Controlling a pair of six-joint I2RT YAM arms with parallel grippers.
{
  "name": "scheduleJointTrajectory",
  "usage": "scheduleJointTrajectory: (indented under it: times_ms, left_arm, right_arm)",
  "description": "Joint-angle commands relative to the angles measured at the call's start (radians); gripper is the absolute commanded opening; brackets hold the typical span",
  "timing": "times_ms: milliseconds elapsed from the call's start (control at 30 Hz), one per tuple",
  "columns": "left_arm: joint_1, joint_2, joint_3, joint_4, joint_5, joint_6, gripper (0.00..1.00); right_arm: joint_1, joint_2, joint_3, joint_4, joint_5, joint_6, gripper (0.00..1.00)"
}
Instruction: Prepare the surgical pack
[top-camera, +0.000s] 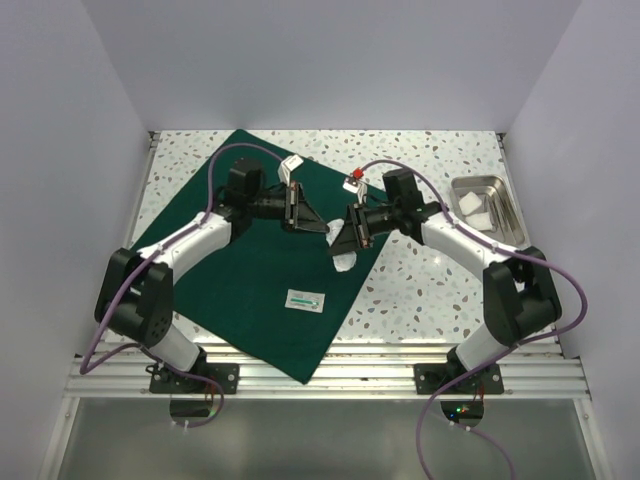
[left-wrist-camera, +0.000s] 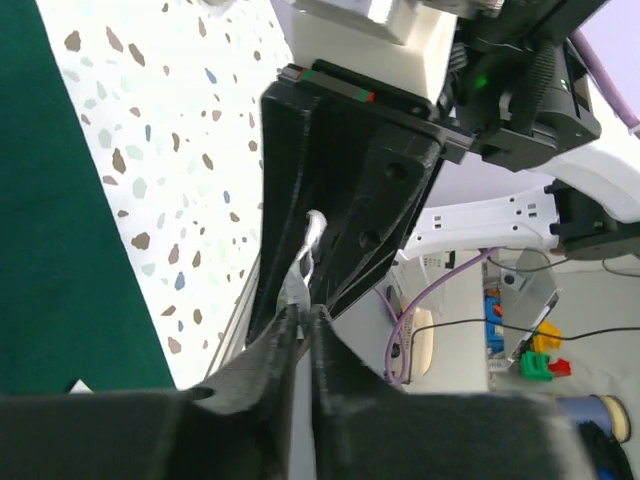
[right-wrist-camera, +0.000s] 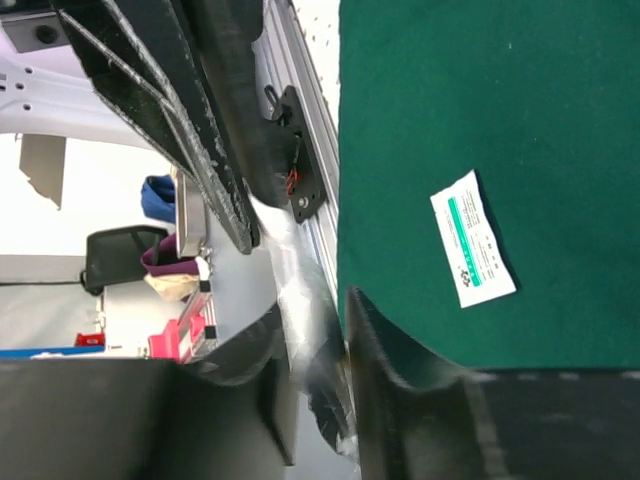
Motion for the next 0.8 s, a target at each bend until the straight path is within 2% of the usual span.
scheduleJointTrajectory:
  times_ms: [0,67,100,200,333,367,433,533,667,767]
  left_arm:
    - [0.018,0.022,0.036,-0.036,0.012,0.054,0.2]
    - [0.035,0.026,0.048,-0.068,-0.006,0.084,0.3]
    - [0.046,0.026,0.053,-0.082,-0.023,0.094,0.44]
    - [0.116,0.023,0.059,-0.155,-0.066,0.117,0.59]
    - [0.257,0.034,0.131,-0.377,-0.218,0.247,0.64]
    - [0.274,0.04,0.146,-0.477,-0.252,0.313,0.64]
    - [0.3,0.058,0.162,-0.537,-0.353,0.365,0.65]
    - [0.305,0.069,0.112,-0.556,-0.424,0.422,0.65]
    - [0.3,0.089,0.007,-0.49,-0.41,0.428,0.64]
    - [0.299,0.103,-0.05,-0.461,-0.411,0.448,0.64]
  right_arm:
    - [0.0,0.016,0.04,-0.001,0.004,0.004,0.24]
    - [-0.001,0.022,0.056,-0.019,0.036,-0.006,0.21]
    - [-0.003,0.035,0.064,-0.056,0.053,-0.01,0.19]
    - [-0.006,0.064,0.099,-0.13,0.136,-0.036,0.18]
    - [-0.038,0.123,0.165,-0.243,0.31,-0.069,0.18]
    - [-0.061,0.134,0.196,-0.275,0.373,-0.072,0.18]
    - [-0.093,0.168,0.227,-0.312,0.462,-0.09,0.18]
    - [-0.196,0.2,0.286,-0.378,0.677,-0.105,0.17]
    - [-0.389,0.242,0.395,-0.481,0.974,-0.138,0.15]
    - [-0.479,0.26,0.469,-0.521,1.209,-0.2,0.15]
